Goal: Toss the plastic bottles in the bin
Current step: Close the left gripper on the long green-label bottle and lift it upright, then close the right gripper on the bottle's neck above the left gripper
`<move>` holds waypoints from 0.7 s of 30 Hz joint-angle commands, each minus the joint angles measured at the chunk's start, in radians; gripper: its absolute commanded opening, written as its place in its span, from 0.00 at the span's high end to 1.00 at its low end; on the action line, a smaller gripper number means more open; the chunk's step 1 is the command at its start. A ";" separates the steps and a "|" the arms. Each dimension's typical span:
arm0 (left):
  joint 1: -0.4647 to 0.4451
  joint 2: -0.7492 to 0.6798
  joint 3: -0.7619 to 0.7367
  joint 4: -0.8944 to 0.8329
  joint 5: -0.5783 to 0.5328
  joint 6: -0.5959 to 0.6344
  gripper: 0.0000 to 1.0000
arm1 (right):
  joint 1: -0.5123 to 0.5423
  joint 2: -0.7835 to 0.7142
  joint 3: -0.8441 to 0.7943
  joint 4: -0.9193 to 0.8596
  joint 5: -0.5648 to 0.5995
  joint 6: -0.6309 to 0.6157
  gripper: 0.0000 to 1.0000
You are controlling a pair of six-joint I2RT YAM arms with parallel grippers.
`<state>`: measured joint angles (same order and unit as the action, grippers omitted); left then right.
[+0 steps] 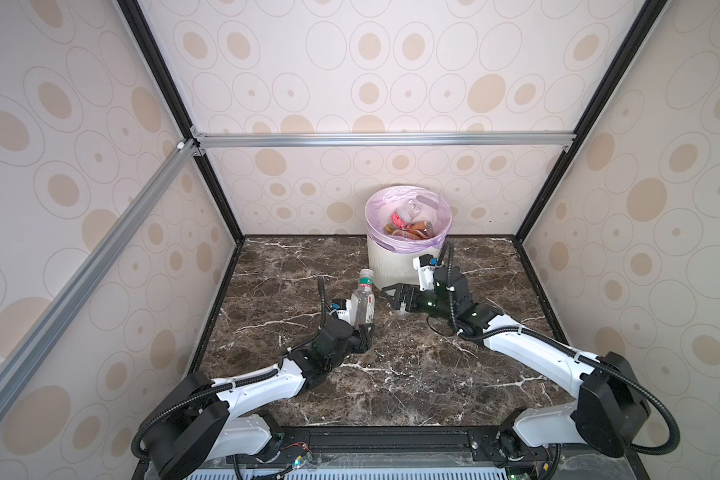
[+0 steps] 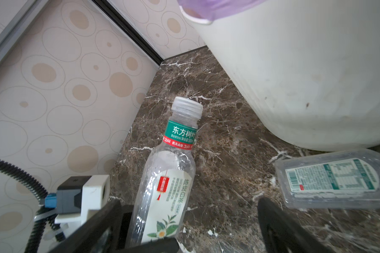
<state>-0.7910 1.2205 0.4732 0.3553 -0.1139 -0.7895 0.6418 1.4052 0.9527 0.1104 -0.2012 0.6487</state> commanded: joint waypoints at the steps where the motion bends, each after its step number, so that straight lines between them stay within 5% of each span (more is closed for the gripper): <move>1: 0.008 -0.033 -0.010 0.059 -0.003 -0.008 0.37 | 0.041 0.047 0.045 0.051 0.011 0.058 0.01; 8: 0.007 -0.051 -0.028 0.080 0.010 -0.017 0.37 | 0.092 0.149 0.116 0.070 -0.009 0.079 0.01; 21: 0.008 -0.113 -0.060 0.082 0.008 -0.018 0.36 | 0.118 0.267 0.163 0.140 -0.038 0.148 0.16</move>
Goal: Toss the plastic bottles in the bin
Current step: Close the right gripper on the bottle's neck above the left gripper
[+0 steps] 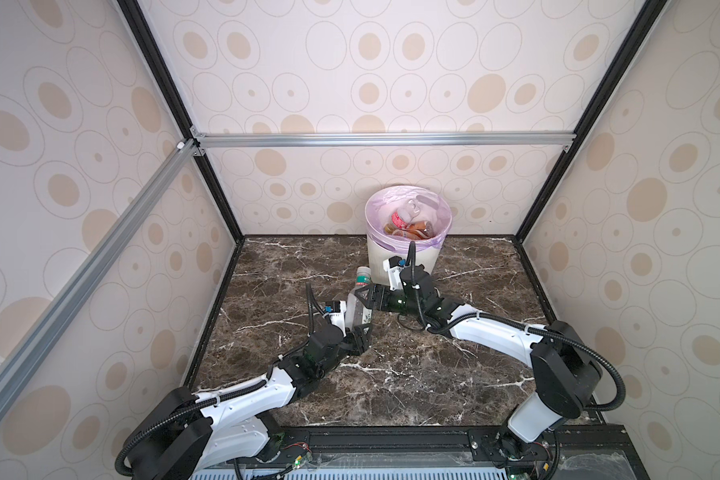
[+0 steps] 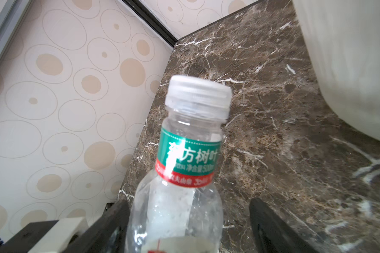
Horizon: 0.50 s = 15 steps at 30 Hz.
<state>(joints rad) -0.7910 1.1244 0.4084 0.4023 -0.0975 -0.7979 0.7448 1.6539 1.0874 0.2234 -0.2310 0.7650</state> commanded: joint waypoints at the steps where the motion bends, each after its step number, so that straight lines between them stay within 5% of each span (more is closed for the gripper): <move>1: 0.008 -0.017 0.005 0.033 -0.008 -0.008 0.37 | 0.016 0.023 0.034 0.028 -0.010 0.034 0.17; 15: 0.008 -0.006 -0.003 0.035 -0.011 -0.015 0.31 | 0.027 0.051 0.055 0.026 -0.010 0.024 0.45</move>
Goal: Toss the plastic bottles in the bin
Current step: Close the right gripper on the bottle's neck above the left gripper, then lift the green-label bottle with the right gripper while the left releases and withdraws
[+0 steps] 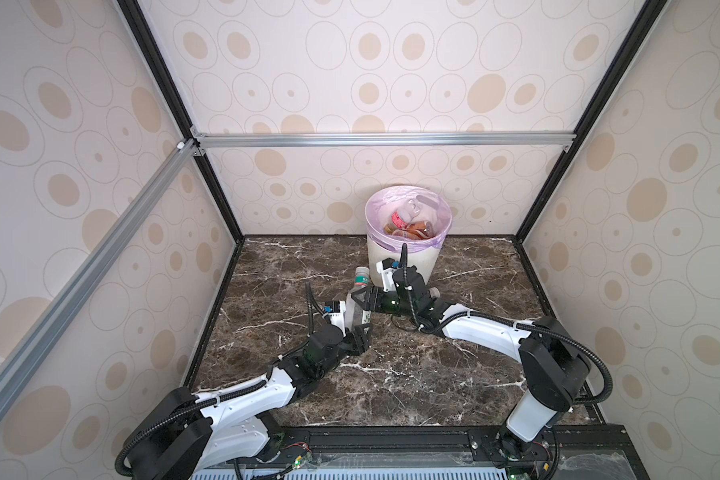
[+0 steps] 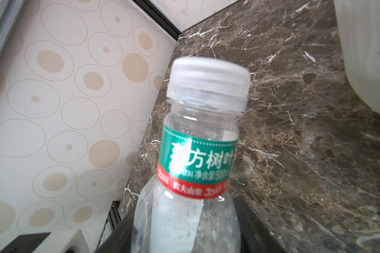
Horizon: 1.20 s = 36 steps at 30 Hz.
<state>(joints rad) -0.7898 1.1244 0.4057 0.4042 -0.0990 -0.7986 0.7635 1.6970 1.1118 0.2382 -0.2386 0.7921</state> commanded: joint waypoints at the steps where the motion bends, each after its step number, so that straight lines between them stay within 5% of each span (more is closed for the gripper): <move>1: 0.007 -0.008 0.000 0.027 -0.011 -0.014 0.29 | 0.008 0.005 0.034 0.005 0.001 -0.008 0.46; 16: 0.019 -0.109 0.004 -0.131 -0.054 -0.019 0.02 | 0.007 -0.041 0.193 -0.180 0.121 -0.217 0.49; 27: 0.041 -0.225 0.098 -0.200 0.001 0.019 0.01 | 0.007 -0.115 0.374 -0.312 0.326 -0.483 0.49; 36: 0.053 -0.190 0.229 -0.177 0.052 0.048 0.01 | 0.004 -0.257 0.336 -0.154 0.573 -0.718 0.49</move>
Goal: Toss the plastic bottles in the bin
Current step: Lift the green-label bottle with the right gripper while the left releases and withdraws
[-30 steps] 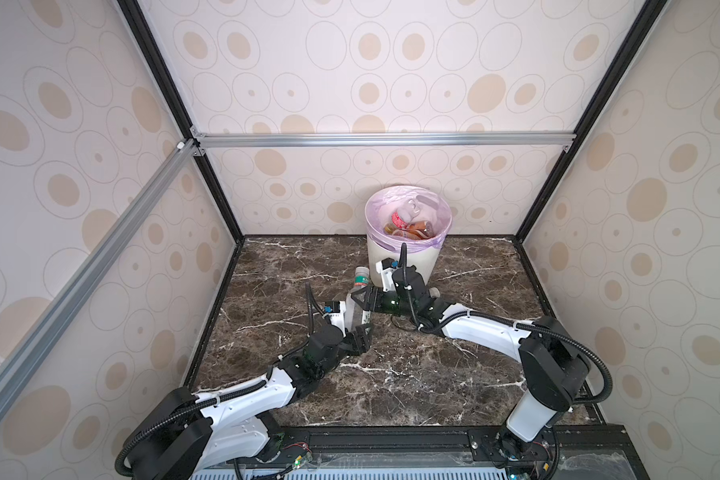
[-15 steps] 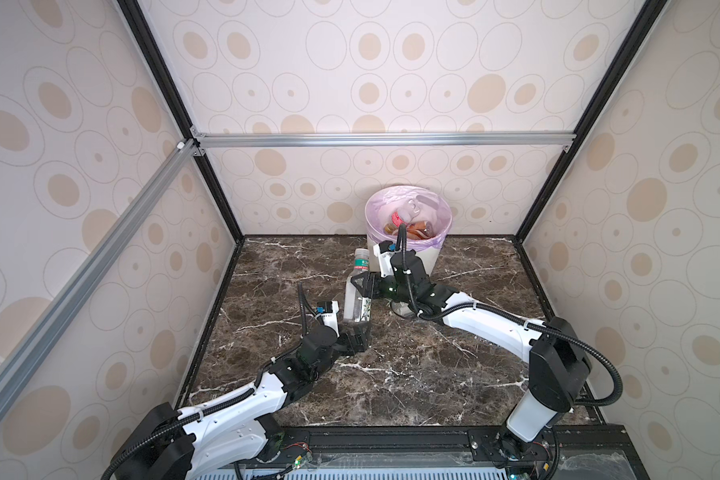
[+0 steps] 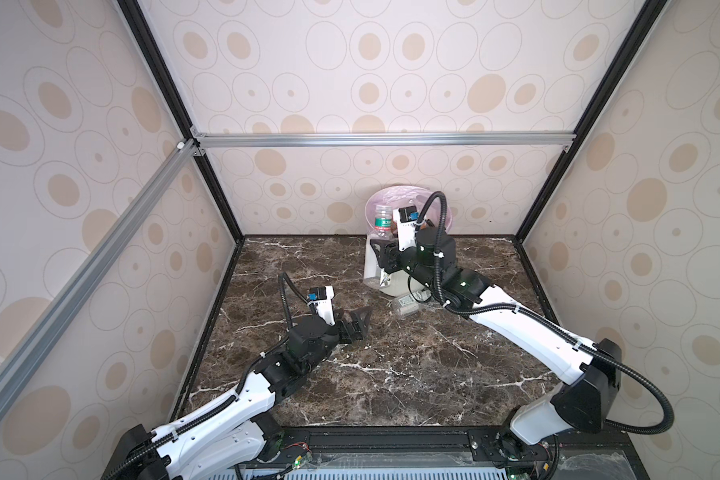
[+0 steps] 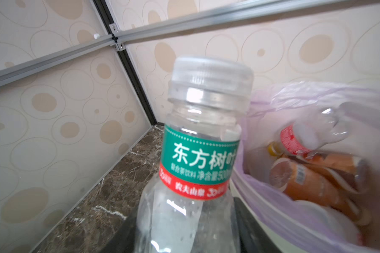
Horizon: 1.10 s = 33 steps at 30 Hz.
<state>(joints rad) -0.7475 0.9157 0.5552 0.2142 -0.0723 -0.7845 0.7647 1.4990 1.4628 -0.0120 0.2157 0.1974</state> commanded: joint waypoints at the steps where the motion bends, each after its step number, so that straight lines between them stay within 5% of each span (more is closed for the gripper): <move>1: 0.011 0.033 0.099 0.017 0.035 0.039 0.01 | 0.004 -0.074 -0.021 0.126 0.139 -0.150 0.49; 15: 0.012 0.124 0.250 0.061 0.075 0.062 0.01 | 0.001 -0.238 -0.138 0.789 0.239 -0.512 0.50; 22: 0.013 0.114 0.252 0.060 0.066 0.074 0.01 | -0.020 -0.249 -0.104 0.935 0.256 -0.562 0.52; 28: 0.017 0.102 0.253 0.042 0.057 0.088 0.01 | -0.085 -0.132 0.015 0.831 0.276 -0.489 0.50; 33: 0.024 0.089 0.242 0.031 0.048 0.093 0.01 | -0.204 0.076 0.139 0.571 0.289 -0.243 0.47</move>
<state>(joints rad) -0.7361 1.0279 0.7639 0.2481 -0.0082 -0.7174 0.6083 1.4689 1.5677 0.7387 0.4862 -0.1894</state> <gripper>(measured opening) 0.991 0.548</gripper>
